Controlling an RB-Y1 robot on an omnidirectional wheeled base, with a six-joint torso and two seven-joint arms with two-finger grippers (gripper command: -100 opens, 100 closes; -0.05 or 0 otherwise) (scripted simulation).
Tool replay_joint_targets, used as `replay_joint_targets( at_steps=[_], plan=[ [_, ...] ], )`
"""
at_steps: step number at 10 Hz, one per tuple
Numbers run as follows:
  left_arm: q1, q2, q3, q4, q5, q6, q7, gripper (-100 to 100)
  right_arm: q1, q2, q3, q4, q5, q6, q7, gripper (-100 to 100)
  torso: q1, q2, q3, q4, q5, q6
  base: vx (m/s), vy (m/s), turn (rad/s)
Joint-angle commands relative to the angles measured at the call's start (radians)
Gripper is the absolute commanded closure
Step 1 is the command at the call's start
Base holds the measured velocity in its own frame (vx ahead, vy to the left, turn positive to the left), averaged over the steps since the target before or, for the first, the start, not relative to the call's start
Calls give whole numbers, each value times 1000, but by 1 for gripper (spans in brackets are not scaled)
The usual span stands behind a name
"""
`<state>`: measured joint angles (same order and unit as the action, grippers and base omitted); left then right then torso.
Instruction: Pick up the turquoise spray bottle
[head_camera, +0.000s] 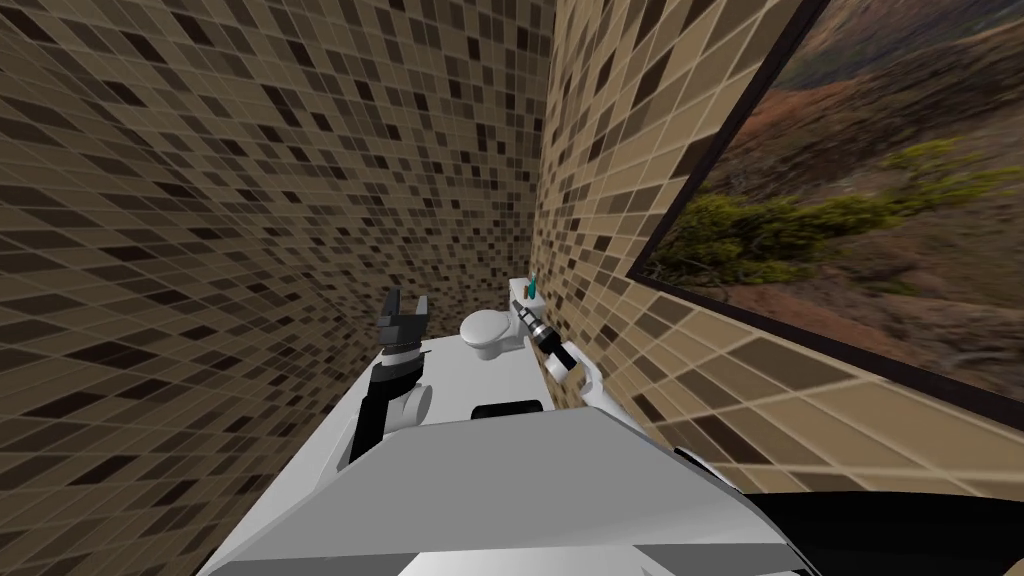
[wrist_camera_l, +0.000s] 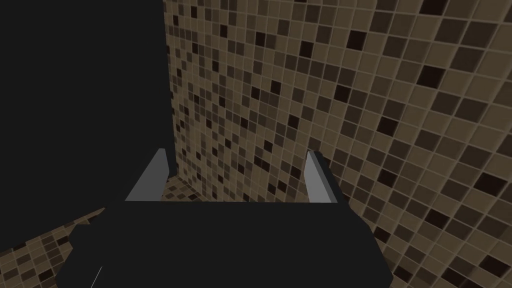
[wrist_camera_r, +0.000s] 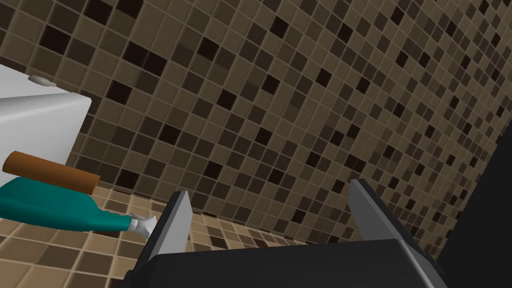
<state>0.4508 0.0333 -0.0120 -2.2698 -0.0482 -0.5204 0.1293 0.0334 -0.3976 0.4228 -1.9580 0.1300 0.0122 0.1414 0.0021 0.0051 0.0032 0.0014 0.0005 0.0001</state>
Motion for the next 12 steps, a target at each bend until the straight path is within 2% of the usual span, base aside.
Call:
replay_joint_targets(
  at_steps=[1, 4, 5, 8, 9, 11, 12],
  plan=[
    [0, 0, 0, 0, 0, 0, 0, 0, -36, -47, 27, 40, 4, 43, 23, -100, 0, 0, 0, 0, 0, 0, -60, 21, -8],
    [0, 0, 0, 0, 0, 0, 0, 0, -108, -132, 70, 109, 7, 126, 65, -100, 0, -6, -3, -1, 0, 0, 11, 25, 16],
    [0, 0, 0, 0, 0, 0, 0, 0, -108, -140, 70, 109, 7, 126, 65, -100, 0, -8, -5, -2, 0, 0, 40, 10, 7],
    [0, 0, 0, 0, 0, 0, 0, 0, -173, -239, 102, 173, 2, 202, 106, -100, 0, -12, -7, -2, 0, 0, 87, 20, 38],
    [0, 0, 0, 0, 0, 0, 0, 0, -173, -242, 102, 173, 2, 202, 106, -100, 0, -13, -8, -3, 0, 0, 89, 9, 6],
    [0, 0, 0, 0, 0, 0, 0, 0, -213, -304, 119, 211, -5, 248, 131, -100, -1, -12, -7, -3, 0, 0, 107, 1, 43],
    [0, 0, 0, 0, 0, 0, 0, 0, -213, -309, 119, 211, -5, 248, 131, -100, -1, -15, -8, -3, 0, 0, 97, 8, 20]
  ],
)
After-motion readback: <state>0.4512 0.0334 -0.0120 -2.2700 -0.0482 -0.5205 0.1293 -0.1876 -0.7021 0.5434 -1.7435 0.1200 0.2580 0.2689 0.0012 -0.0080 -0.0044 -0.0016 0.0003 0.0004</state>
